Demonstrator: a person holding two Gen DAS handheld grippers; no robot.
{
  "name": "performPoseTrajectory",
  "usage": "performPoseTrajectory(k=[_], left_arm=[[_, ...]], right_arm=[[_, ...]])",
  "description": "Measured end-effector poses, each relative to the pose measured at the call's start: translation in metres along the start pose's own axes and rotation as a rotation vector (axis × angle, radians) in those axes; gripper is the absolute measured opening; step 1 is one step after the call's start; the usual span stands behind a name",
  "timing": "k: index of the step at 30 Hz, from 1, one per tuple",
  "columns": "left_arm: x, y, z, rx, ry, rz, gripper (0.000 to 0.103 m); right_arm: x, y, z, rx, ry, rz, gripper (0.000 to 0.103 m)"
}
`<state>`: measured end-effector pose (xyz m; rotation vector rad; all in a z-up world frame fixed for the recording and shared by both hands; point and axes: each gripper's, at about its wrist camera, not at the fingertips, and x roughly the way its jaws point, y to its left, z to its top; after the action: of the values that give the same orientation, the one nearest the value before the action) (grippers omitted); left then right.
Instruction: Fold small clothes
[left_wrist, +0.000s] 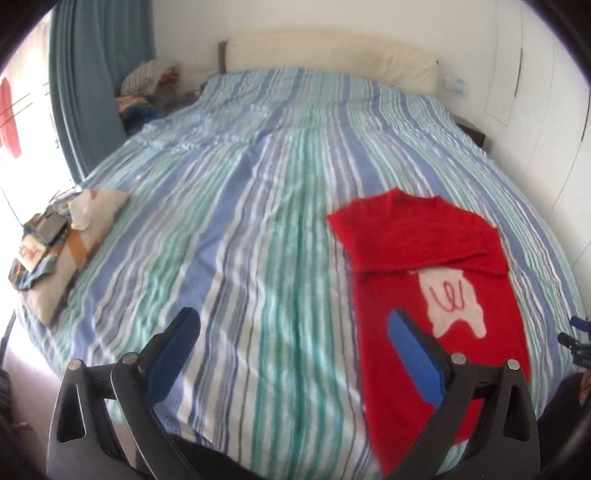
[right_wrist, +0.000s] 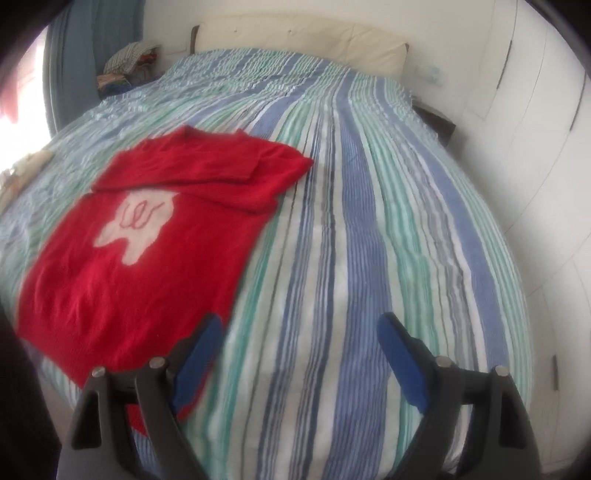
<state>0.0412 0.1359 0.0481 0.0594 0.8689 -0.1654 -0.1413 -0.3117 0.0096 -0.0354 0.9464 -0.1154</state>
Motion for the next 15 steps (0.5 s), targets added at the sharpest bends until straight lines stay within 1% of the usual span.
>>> performPoseTrajectory(k=[1,3,4,6,8,10,11,12,13,14,15], left_arm=[[0.018,-0.012,-0.013,0.017,0.047,-0.017,0.102],[0.053,-0.035,-0.049,0.026,0.142,-0.04,0.1],[0.066,-0.043,-0.068,0.027,0.188,-0.055,0.1],[0.08,-0.054,-0.103,0.026,0.267,-0.08,0.099],[0.08,-0.063,-0.128,0.036,0.294,-0.092,0.099],[0.07,-0.073,-0.142,0.083,0.282,-0.095,0.098],[0.066,-0.076,-0.145,0.097,0.288,-0.109,0.094],[0.064,-0.078,-0.149,0.101,0.303,-0.129,0.087],[0.064,-0.079,-0.152,0.099,0.323,-0.147,0.071],[0.064,-0.079,-0.152,0.096,0.345,-0.165,0.049],[0.065,-0.078,-0.152,0.087,0.366,-0.185,0.032]], right_arm=[[0.004,0.002,0.0,0.025,0.023,0.081,0.085],[0.019,0.01,-0.011,0.079,0.105,0.237,0.085],[0.028,0.014,-0.02,0.108,0.141,0.292,0.085],[0.04,0.022,-0.041,0.156,0.199,0.37,0.085],[0.048,0.029,-0.064,0.212,0.238,0.431,0.085],[0.053,0.033,-0.081,0.262,0.255,0.499,0.085],[0.055,0.035,-0.088,0.285,0.258,0.537,0.08],[0.057,0.037,-0.092,0.307,0.265,0.581,0.075],[0.061,0.039,-0.095,0.333,0.278,0.625,0.066],[0.065,0.042,-0.098,0.354,0.296,0.657,0.062],[0.069,0.044,-0.099,0.363,0.305,0.666,0.049]])
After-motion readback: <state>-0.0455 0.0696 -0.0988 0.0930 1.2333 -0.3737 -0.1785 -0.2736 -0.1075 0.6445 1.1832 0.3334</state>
